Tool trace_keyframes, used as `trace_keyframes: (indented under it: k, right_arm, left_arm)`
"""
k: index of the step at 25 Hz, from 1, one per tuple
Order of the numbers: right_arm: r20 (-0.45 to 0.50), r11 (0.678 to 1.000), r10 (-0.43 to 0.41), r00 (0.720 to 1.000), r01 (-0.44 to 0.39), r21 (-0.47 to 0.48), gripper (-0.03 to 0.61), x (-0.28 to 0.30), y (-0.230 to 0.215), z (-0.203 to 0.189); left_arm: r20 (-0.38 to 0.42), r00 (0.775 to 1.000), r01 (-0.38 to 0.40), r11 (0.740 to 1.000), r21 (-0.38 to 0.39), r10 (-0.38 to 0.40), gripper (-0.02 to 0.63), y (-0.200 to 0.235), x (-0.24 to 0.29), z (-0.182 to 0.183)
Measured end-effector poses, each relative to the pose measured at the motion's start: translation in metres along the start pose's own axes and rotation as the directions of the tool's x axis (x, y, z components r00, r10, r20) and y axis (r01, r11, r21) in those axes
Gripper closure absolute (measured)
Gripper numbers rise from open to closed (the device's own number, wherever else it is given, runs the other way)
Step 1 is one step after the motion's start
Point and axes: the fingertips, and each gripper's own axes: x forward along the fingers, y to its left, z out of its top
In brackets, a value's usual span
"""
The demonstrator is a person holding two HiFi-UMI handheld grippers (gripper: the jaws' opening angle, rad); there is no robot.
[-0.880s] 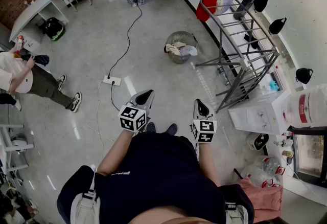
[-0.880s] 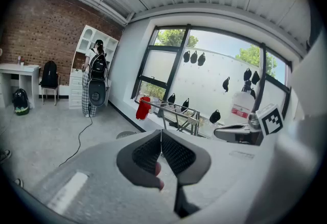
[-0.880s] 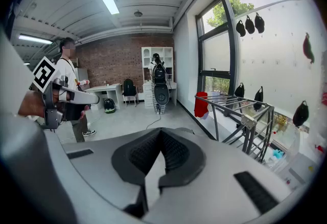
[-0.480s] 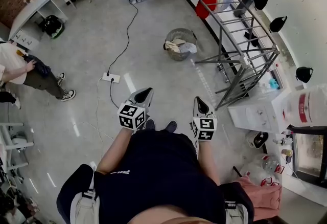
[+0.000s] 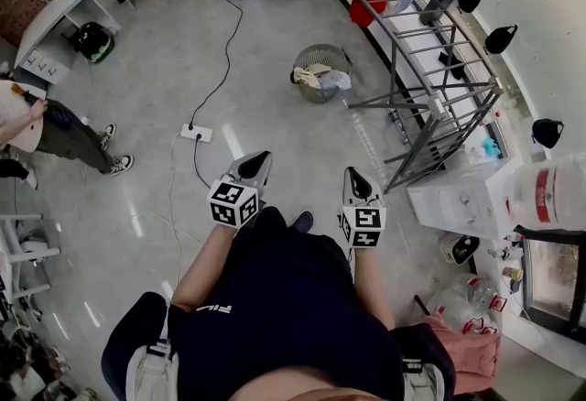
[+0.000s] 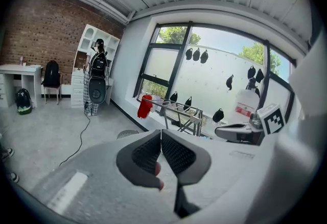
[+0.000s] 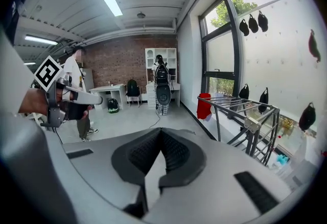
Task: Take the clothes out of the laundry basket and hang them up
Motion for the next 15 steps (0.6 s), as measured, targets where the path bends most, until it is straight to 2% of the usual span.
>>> trace_keyframes:
  k: [3,11,14,15]
  right_arm:
    - [-0.007,1.000,0.017,1.000,-0.017,-0.026,0.577,0.005,-0.004,-0.003]
    - [-0.023,0.999,0.037,0.999,-0.037,-0.019,0.577,0.040,-0.015,0.001]
    - [0.001,1.000,0.020,1.000,-0.020,-0.016,0.575,0.063,-0.025,0.011]
    - [0.010,1.000,0.029,1.000,-0.029,-0.004,0.549,0.073,-0.028,0.015]
  left_arm:
    - [0.002,1.000,-0.020,1.000,0.001,0.020,0.588,0.000,0.007,0.001]
    - [0.007,1.000,-0.028,1.000,-0.009,0.028,0.588,0.020,0.038,0.010]
    - [0.060,0.997,-0.045,0.998,0.045,0.042,0.586,0.038,0.057,0.023]
    - [0.065,0.997,-0.050,0.997,0.066,0.045,0.583,0.044,0.066,0.027]
